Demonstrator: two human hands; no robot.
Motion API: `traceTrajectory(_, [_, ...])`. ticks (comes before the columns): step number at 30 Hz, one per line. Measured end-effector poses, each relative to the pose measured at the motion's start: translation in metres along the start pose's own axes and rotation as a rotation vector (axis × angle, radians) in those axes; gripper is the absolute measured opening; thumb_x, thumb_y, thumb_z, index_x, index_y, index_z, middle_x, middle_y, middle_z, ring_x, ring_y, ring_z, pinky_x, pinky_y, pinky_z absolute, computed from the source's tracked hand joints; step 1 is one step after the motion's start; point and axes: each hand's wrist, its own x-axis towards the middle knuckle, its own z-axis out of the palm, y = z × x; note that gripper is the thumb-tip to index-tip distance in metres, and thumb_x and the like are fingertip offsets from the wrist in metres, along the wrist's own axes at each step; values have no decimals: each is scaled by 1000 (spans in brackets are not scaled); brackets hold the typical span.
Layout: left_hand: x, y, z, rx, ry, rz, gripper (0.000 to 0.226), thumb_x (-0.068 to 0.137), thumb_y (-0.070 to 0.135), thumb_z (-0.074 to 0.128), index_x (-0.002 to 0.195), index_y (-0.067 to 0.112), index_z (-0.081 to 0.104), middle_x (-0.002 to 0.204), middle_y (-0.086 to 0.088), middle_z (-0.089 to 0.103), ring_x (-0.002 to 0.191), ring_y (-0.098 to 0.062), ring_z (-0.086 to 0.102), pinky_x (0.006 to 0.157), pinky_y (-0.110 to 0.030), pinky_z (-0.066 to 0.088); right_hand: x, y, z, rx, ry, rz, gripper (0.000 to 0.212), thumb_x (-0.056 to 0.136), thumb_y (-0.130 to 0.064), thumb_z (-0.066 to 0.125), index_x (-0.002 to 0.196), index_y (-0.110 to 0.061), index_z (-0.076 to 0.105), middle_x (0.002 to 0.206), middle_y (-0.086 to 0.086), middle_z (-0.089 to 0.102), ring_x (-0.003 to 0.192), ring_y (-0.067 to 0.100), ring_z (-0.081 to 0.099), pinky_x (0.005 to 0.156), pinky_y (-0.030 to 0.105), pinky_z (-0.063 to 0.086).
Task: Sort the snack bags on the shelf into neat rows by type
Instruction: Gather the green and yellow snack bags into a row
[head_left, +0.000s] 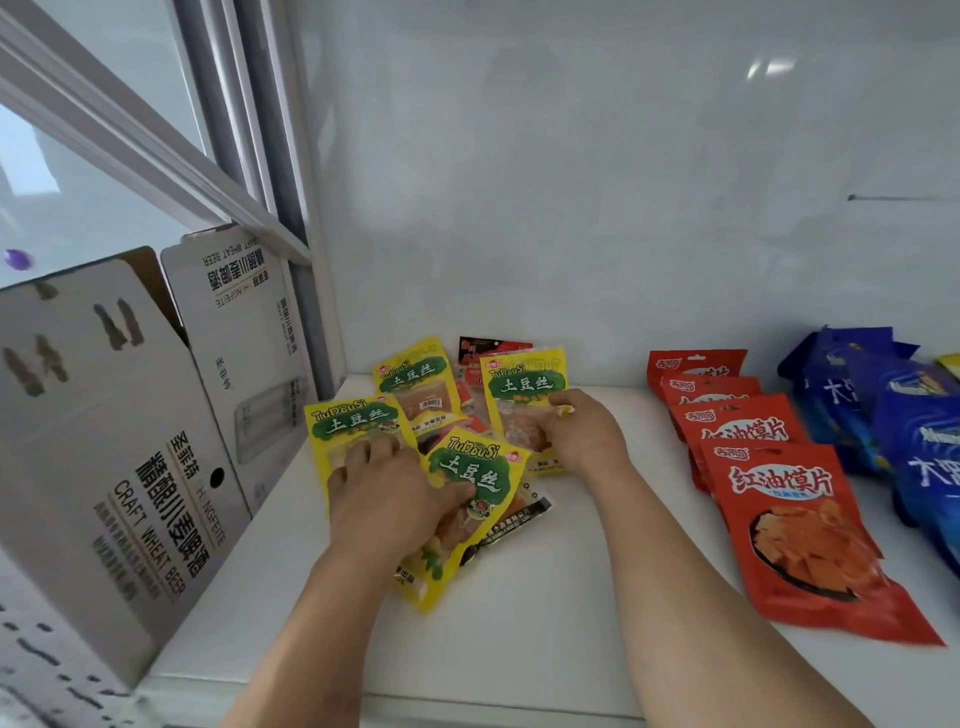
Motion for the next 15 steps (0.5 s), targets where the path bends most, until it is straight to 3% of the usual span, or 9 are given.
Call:
traceTrajectory(4, [5,1,2,-115,45,18,72,81,67,62,131,16,54,147,-2,43,143,-27,26,115,-44,28,-1,5,-7,150,10,52,67,89,-25,71,147,-14,40,137,11,58,120,27,58,93,34,47])
traceTrajectory(7, [7,1,2,-181,112,47,32,89,47,64,107,22,56,137,-2,53,142,-26,28,113,-42,30,2,7,-11,231,-13,121,79,86,-22,76,151,-6,33,146,16,49,129,29,52,99,33,43])
traceTrajectory(9, [6,0,1,-225,145,58,16,92,39,63,89,28,53,120,0,59,135,-24,36,105,-41,37,6,9,-13,272,-30,133,64,84,-19,77,140,-2,49,131,17,61,116,30,62,96,38,51])
traceTrajectory(11, [5,0,0,-271,184,71,18,92,36,63,81,31,50,103,1,60,119,-24,48,93,-41,45,8,12,-14,341,-54,132,31,82,-12,77,110,-4,69,100,16,73,87,30,71,83,46,59])
traceTrajectory(13, [5,2,-3,-288,187,84,16,92,38,62,85,30,50,98,0,62,108,-26,54,87,-41,48,9,14,-15,364,-72,132,10,82,-11,77,90,-9,71,85,12,73,70,27,69,70,42,59])
traceTrajectory(15, [5,3,-7,-277,128,66,25,90,48,62,100,27,54,108,-3,63,112,-26,53,89,-40,48,10,15,-15,337,-71,119,12,83,-14,77,84,-13,66,84,10,72,69,24,67,67,38,56])
